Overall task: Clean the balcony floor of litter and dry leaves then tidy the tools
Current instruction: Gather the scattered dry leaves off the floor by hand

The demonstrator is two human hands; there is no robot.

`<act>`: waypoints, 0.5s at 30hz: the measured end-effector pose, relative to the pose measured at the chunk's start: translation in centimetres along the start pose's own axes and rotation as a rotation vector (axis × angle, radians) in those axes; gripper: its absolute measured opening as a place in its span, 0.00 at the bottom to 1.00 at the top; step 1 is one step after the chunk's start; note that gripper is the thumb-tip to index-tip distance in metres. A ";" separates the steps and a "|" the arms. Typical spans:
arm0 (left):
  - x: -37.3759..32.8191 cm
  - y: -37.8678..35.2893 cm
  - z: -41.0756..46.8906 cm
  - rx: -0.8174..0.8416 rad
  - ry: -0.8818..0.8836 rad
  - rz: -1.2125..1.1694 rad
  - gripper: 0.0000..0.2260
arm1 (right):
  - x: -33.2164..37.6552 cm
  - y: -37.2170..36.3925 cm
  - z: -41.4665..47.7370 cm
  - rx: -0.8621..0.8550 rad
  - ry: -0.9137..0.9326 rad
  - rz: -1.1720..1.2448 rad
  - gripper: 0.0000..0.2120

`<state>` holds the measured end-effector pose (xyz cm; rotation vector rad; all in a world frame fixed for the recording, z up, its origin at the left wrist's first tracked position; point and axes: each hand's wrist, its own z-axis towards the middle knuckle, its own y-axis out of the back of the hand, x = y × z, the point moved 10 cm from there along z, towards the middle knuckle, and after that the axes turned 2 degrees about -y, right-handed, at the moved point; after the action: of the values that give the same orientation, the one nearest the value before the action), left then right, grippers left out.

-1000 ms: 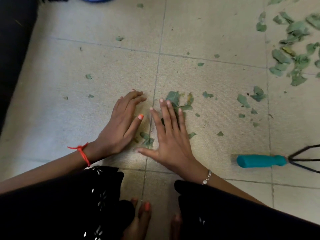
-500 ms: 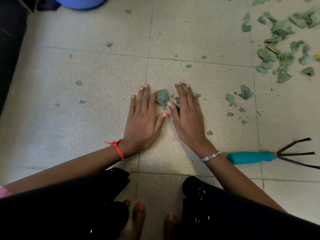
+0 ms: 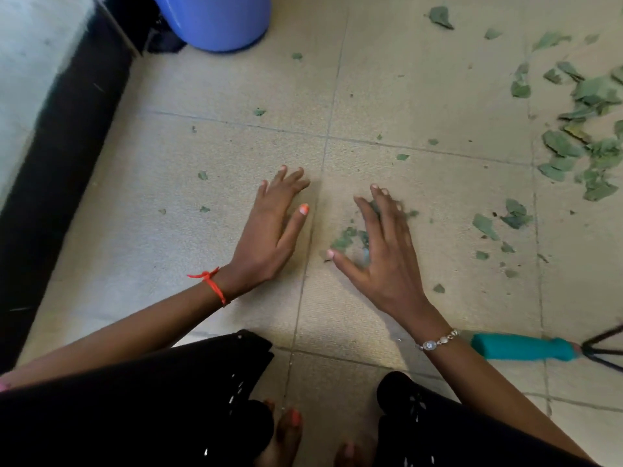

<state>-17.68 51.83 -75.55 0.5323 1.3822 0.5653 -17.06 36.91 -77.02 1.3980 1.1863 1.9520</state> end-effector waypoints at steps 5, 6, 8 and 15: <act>4.4 4.9 -2.5 -0.100 0.124 0.329 0.28 | 2.6 -1.9 2.0 -0.005 0.013 -0.145 0.36; 5.4 5.9 -2.9 -0.123 0.165 0.398 0.29 | 3.2 -2.1 2.6 -0.015 0.018 -0.159 0.36; 7.7 7.2 -3.7 -0.135 0.285 0.478 0.33 | 3.8 -2.3 3.4 -0.030 0.017 -0.182 0.37; 7.6 3.4 -1.4 0.142 0.165 0.525 0.36 | 4.1 -2.7 3.8 -0.036 0.027 -0.242 0.36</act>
<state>-18.48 59.43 -79.17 0.9952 1.4478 0.9542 -15.47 42.90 -76.70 1.1542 1.2622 1.8186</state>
